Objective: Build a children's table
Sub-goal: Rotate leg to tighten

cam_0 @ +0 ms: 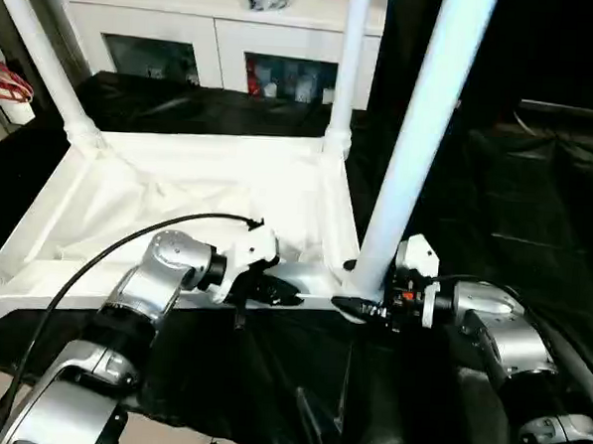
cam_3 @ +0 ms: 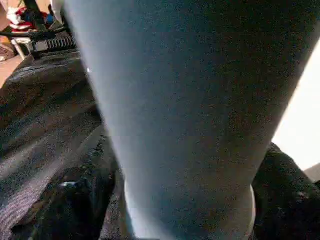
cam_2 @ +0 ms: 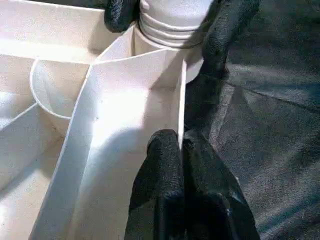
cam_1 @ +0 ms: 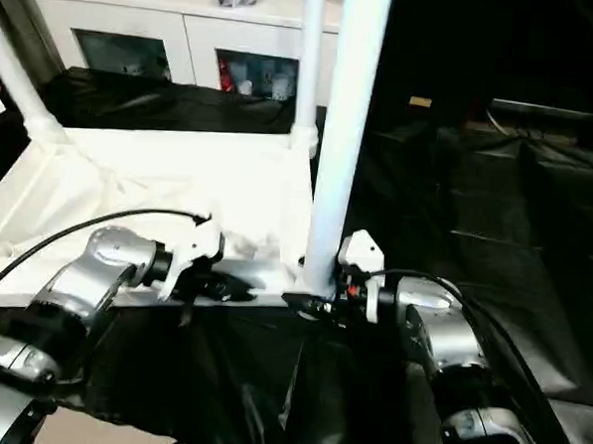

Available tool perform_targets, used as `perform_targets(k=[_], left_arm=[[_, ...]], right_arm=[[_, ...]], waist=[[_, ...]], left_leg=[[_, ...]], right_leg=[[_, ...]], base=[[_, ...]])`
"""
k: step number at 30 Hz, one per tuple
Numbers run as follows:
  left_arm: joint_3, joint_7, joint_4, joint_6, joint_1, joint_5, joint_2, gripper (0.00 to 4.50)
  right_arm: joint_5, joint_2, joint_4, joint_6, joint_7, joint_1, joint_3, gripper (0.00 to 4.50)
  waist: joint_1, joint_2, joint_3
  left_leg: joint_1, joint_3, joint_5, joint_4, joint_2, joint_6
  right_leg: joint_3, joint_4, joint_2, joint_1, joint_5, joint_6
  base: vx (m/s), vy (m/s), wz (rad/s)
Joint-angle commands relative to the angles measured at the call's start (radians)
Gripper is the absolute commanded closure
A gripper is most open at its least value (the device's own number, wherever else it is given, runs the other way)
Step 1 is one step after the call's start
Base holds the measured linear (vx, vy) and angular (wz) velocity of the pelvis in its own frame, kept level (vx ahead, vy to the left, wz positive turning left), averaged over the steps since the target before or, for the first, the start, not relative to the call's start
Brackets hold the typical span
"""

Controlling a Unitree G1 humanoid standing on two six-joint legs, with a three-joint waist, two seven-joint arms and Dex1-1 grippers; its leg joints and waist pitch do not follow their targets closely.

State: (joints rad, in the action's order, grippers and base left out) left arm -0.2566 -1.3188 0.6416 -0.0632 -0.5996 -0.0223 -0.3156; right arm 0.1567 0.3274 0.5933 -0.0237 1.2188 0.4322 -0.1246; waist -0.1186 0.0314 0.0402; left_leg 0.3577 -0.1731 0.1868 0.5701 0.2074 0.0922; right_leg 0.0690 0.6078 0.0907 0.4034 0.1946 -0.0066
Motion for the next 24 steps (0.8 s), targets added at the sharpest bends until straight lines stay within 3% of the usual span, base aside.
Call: perform_targets(k=[1, 5, 9, 10, 12, 14, 19, 22, 23, 24], left_arm=[[0.005, 0.029, -0.036, 0.005, -0.019, 0.039, 0.026, 4.50], [0.010, 0.048, -0.037, 0.008, -0.014, 0.035, 0.033, 4.50], [0.025, 0.127, -0.016, 0.012, -0.027, 0.013, 0.053, 4.50], [0.033, 0.188, 0.009, 0.011, -0.042, -0.002, 0.071, 4.50], [0.042, 0.249, 0.034, 0.010, -0.058, -0.013, 0.092, 4.50], [0.047, 0.311, 0.058, 0.009, -0.076, -0.023, 0.116, 4.50], [0.050, 0.456, 0.110, -0.020, -0.125, -0.049, 0.194, 4.50], [0.060, 0.542, 0.151, -0.023, -0.155, -0.062, 0.234, 4.50], [0.060, 0.563, 0.164, -0.020, -0.165, -0.067, 0.247, 4.50], [0.060, 0.567, 0.167, -0.019, -0.168, -0.067, 0.251, 4.50]], right_arm=[[-0.015, -0.038, -0.007, 0.021, 0.071, -0.030, -0.098, 1.39], [-0.013, -0.044, -0.016, 0.030, 0.057, -0.035, -0.098, 1.69], [-0.035, -0.080, 0.010, 0.023, -0.046, -0.024, -0.074, 1.78], [-0.065, -0.108, 0.058, 0.010, -0.154, -0.003, -0.056, 1.78], [-0.098, -0.135, 0.114, -0.006, -0.281, 0.021, -0.038, 1.81], [-0.118, -0.165, 0.171, 0.000, -0.406, 0.046, -0.015, 1.81], [-0.130, -0.256, 0.274, 0.027, -0.698, 0.101, 0.043, 1.81], [-0.126, -0.307, 0.328, 0.022, -0.802, 0.138, 0.073, 1.81], [-0.131, -0.324, 0.347, 0.006, -0.829, 0.153, 0.075, 1.81], [-0.133, -0.329, 0.351, -0.002, -0.832, 0.158, 0.074, 1.81]], waist=[[-0.004, -0.009, -0.057], [-0.006, -0.012, -0.059], [-0.008, -0.019, -0.055], [-0.007, -0.020, -0.054], [0.002, -0.018, -0.045], [0.009, -0.023, -0.044], [0.016, -0.021, -0.046], [0.016, -0.011, -0.049], [0.014, -0.011, -0.051], [0.015, -0.009, -0.052]], left_leg=[[0.000, -0.003, 0.162, -0.058, 0.023, -0.091], [0.003, -0.003, 0.139, -0.056, 0.022, -0.096], [0.003, -0.003, 0.146, -0.058, 0.022, -0.089], [0.002, -0.003, 0.155, -0.060, 0.022, -0.084], [-0.003, 0.000, 0.226, -0.071, 0.020, -0.039], [-0.008, 0.004, 0.258, -0.075, 0.018, -0.015], [-0.010, 0.003, 0.258, -0.077, 0.016, -0.005], [-0.009, 0.001, 0.240, -0.073, 0.014, -0.011], [-0.006, 0.003, 0.228, -0.072, 0.013, -0.011], [-0.006, 0.000, 0.224, -0.070, 0.013, -0.014]], right_leg=[[-0.037, -0.065, 0.051, -0.056, 0.106, -0.259], [-0.037, -0.061, 0.050, -0.059, 0.077, -0.259], [-0.038, -0.065, 0.052, -0.056, 0.123, -0.246], [-0.038, -0.069, 0.053, -0.055, 0.148, -0.238], [-0.039, -0.085, 0.057, -0.049, 0.302, -0.202], [-0.040, -0.093, 0.059, -0.048, 0.389, -0.169], [-0.043, -0.095, 0.055, -0.043, 0.374, -0.157], [-0.044, -0.090, 0.053, -0.043, 0.306, -0.174], [-0.042, -0.087, 0.053, -0.050, 0.277, -0.178], [-0.043, -0.087, 0.052, -0.047, 0.247, -0.185]], base=[[0.000, 0.000, 0.00], [0.000, 0.000, 0.00], [0.000, 0.000, 0.00], [0.000, 0.000, 0.00], [0.000, 0.000, 0.00], [0.000, 0.000, 0.00], [0.000, 0.000, 0.00], [0.000, 0.000, 0.00], [0.000, 0.000, 0.00], [0.000, 0.000, 0.00]])
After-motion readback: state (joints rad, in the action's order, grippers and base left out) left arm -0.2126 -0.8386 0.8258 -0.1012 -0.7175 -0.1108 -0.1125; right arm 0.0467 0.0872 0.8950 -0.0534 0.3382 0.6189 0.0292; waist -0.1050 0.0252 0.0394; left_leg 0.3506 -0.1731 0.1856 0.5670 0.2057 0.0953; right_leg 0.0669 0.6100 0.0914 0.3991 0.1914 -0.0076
